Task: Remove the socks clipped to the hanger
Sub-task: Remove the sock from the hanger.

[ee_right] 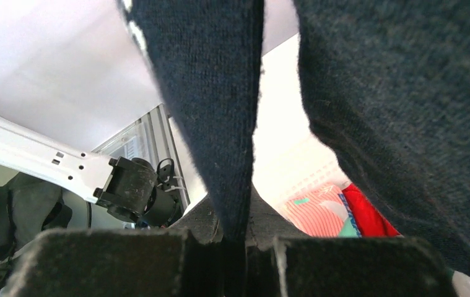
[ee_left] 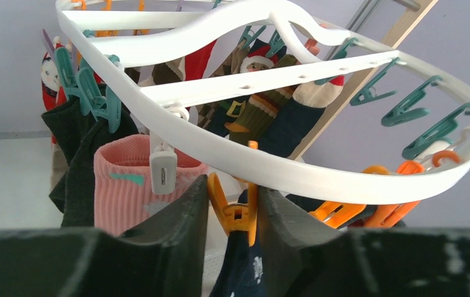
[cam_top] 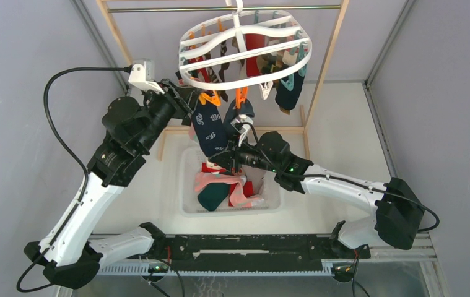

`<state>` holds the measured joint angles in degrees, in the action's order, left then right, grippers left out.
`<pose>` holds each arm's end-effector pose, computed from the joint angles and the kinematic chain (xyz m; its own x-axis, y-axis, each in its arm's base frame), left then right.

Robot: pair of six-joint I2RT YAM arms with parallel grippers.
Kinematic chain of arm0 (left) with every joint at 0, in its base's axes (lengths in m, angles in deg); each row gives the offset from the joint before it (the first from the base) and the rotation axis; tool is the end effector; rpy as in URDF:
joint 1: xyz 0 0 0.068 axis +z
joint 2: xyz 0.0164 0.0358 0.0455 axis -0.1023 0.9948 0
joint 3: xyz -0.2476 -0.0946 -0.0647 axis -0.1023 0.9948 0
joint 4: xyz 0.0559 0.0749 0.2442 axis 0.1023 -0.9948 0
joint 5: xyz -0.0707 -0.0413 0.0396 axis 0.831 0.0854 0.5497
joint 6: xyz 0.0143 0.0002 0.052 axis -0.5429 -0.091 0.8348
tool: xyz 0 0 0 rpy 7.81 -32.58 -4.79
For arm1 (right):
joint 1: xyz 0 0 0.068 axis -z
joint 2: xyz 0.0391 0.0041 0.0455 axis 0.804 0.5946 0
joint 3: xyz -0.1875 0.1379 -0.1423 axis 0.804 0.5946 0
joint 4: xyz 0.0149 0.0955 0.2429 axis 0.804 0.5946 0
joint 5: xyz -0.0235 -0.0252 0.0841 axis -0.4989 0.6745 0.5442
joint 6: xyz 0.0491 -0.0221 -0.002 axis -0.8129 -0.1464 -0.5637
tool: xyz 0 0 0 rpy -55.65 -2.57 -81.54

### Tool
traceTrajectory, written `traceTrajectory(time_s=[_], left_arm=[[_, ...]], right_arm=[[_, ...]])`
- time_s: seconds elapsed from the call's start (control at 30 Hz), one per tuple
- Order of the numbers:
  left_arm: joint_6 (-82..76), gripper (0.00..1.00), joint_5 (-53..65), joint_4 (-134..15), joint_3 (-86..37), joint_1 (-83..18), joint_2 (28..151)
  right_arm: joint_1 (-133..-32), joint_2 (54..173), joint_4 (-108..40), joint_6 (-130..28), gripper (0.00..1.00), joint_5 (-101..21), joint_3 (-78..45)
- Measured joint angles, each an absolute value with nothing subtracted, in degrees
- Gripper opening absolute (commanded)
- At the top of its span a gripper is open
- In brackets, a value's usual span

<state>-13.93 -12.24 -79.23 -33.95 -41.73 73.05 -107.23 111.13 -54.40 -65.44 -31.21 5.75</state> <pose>0.1620 -0.1092 0.4987 -0.1032 -0.3980 -0.9116 0.4263 0.8103 -0.4020 0.1826 0.2658 0.3127 -0.3913 0.0505 -0.9189 -0.8572 0.3431 0.3840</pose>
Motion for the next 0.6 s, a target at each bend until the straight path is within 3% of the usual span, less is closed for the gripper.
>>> traceTrajectory(time_s=[0.27,0.6], left_arm=[[-14.0,0.10,-12.2,-78.7,-34.0,-41.7,73.1],[-14.0,0.08,-12.2,-78.7,-34.0,-41.7,73.1]], right_arm=[[-107.2,111.1,-54.4,-65.4,0.00,-31.0,5.7],[-107.4,111.0,-54.6,-65.4,0.00,-30.7,6.7]])
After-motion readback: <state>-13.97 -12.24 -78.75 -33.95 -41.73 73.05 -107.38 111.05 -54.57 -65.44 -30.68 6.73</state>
